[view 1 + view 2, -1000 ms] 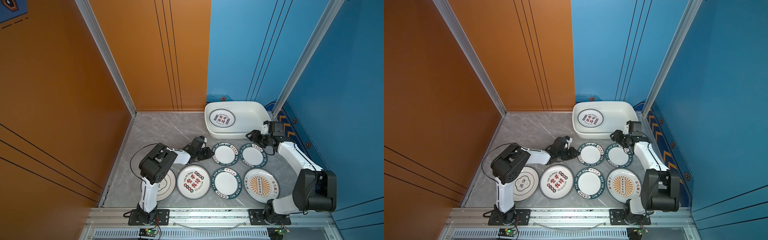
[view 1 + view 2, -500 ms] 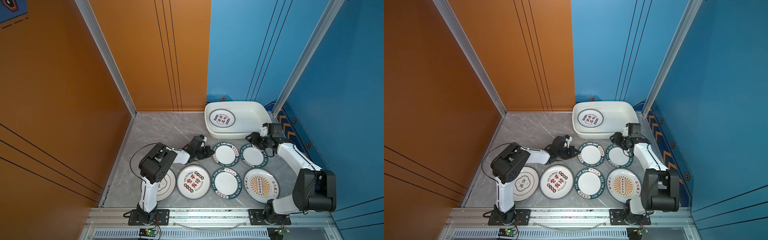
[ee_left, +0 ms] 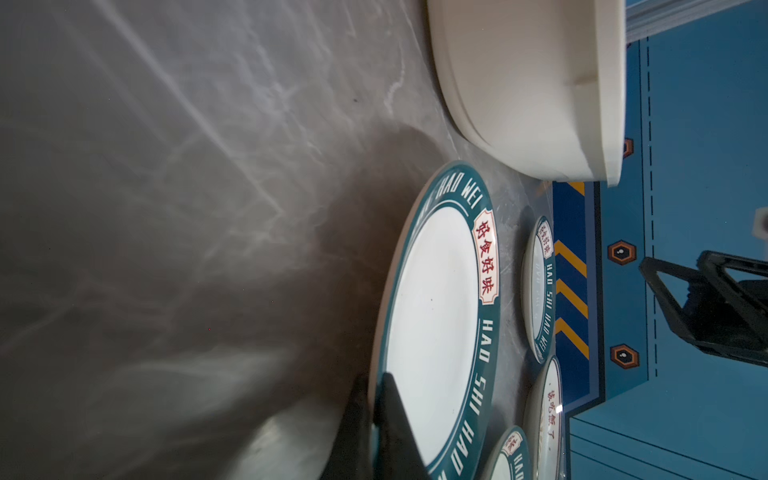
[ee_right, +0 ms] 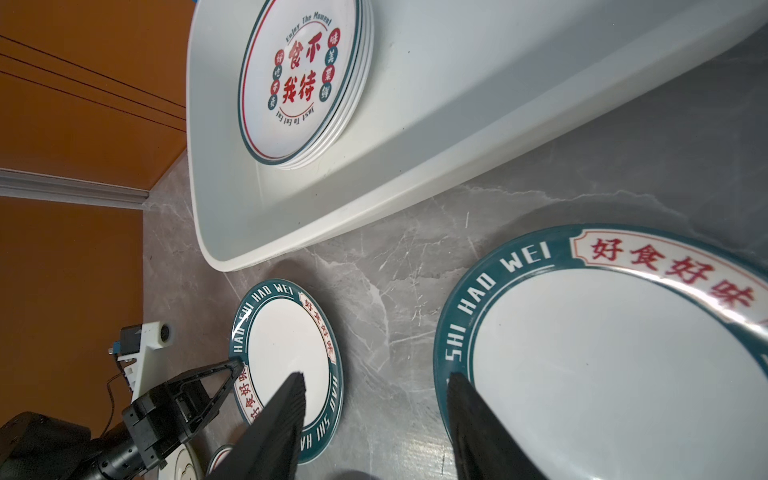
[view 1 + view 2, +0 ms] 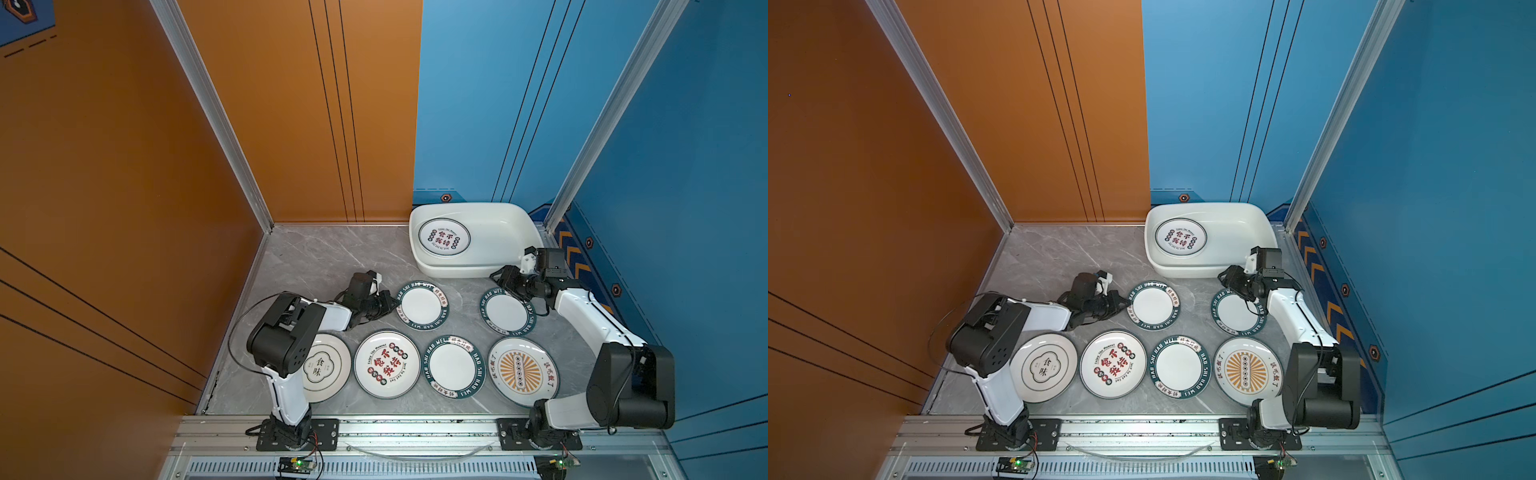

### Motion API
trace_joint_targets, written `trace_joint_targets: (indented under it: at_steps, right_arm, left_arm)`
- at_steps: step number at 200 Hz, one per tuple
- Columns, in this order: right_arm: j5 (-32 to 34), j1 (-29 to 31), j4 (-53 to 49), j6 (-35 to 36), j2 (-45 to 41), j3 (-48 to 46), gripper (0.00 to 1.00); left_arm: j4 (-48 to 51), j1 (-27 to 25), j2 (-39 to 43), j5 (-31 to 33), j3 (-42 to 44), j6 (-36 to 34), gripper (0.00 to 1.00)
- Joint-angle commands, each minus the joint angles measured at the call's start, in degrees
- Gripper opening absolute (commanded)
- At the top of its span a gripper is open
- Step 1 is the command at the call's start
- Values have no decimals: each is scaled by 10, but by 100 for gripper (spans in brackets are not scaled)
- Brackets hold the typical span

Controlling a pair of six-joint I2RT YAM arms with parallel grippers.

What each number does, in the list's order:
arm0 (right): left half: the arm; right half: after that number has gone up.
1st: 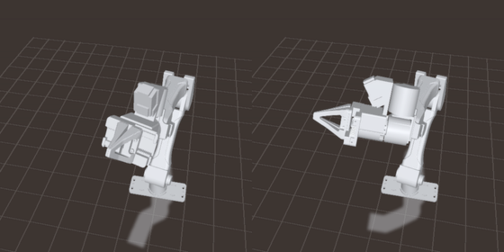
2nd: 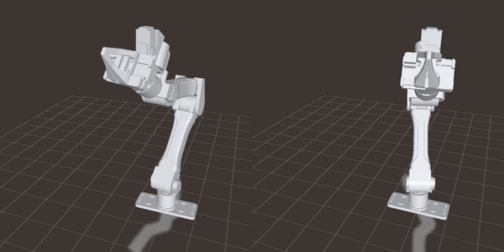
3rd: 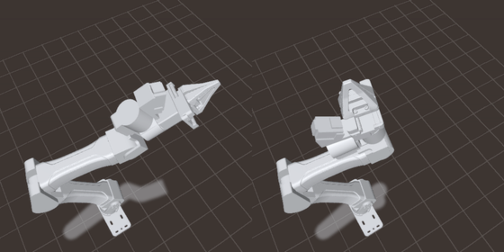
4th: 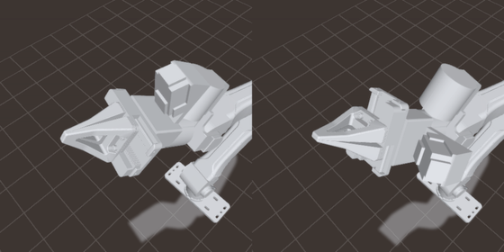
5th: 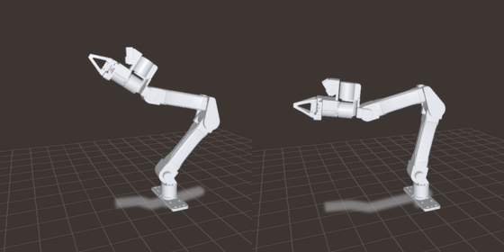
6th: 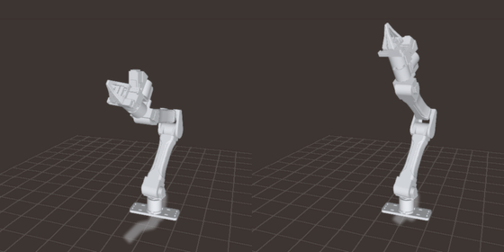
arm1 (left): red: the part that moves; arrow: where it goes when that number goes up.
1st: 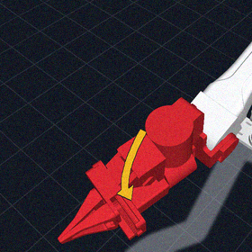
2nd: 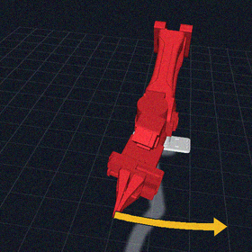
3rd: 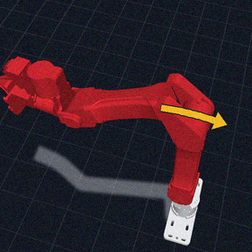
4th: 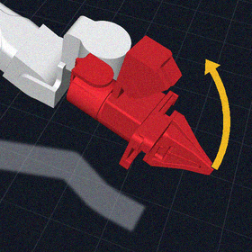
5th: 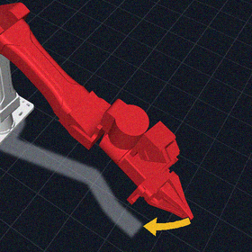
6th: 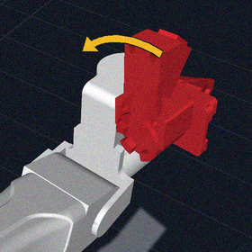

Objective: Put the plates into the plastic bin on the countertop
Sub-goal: 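Grip the green-rimmed plate edge with left gripper and tilt it upright, then grasp the upright plate rim with right gripper beside the left gripper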

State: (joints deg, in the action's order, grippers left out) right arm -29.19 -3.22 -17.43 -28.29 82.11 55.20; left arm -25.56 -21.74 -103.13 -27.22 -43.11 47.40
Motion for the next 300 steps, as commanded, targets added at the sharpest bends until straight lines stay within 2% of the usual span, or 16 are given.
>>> trace_joint_targets:
  at_steps: [1, 56, 100, 153, 182, 243, 275, 300]
  right_arm:
    - [-56, 17, 39, 3, -3, -11, 57]
    - [-161, 75, 151, -45, 34, -9, 57]
    - [-194, 134, 158, -32, 70, 23, 57]
    - [-195, 189, 141, -12, 107, 55, 57]
    - [-184, 214, 142, -10, 112, 60, 57]
    - [-162, 251, 136, -13, 111, 60, 57]
    - [-163, 260, 148, -23, 112, 56, 57]
    - [-176, 266, 180, -48, 117, 52, 53]
  left_arm:
    - [24, 37, 43, -19, 32, -30, 0]
    - [79, 108, 143, -30, 81, -53, 0]
    - [105, 141, 222, -62, 100, -49, 0]
    - [143, 134, 307, -98, 87, -43, 0]
    - [178, 124, 316, -105, 57, -60, 0]
    - [179, 95, 320, -115, 20, -56, 0]
    - [179, 71, 320, -106, 10, -56, 0]
    - [171, 52, 306, -100, 5, -56, 0]
